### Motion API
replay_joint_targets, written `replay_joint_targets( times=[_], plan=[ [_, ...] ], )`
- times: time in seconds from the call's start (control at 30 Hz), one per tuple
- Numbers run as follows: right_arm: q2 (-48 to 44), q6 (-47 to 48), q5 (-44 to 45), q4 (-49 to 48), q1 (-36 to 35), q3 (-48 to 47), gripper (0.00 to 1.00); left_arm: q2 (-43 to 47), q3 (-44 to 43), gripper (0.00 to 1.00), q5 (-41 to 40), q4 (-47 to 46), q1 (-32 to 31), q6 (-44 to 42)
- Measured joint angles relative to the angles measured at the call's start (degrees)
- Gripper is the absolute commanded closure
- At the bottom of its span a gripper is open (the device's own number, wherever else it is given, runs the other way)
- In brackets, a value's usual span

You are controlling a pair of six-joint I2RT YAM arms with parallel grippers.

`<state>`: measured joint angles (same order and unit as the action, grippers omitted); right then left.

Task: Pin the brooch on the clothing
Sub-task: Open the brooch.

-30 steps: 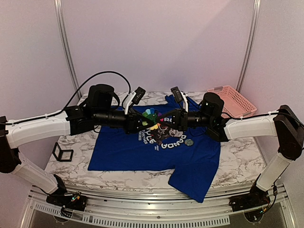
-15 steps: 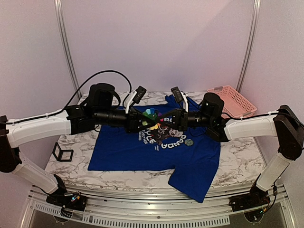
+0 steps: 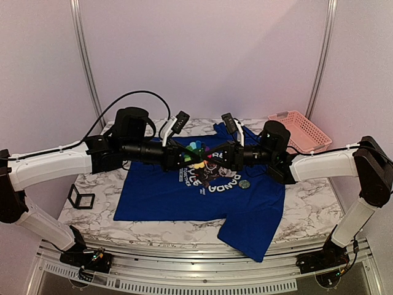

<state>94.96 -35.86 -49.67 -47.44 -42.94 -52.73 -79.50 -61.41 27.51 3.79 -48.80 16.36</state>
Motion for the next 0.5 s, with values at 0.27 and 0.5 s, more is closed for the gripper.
replay_joint_targets(
  times=[0.27, 0.5],
  plan=[
    [0.0, -0.02, -0.44, -0.66, 0.0, 0.26, 1.0, 0.0, 0.0, 1.0, 0.52, -0.11, 0.0, 0.02],
    [0.0, 0.0, -0.42, -1.49, -0.02, 0.66, 1.0, 0.0, 0.0, 0.95, 0.81, -0.07, 0.0, 0.22]
  ],
)
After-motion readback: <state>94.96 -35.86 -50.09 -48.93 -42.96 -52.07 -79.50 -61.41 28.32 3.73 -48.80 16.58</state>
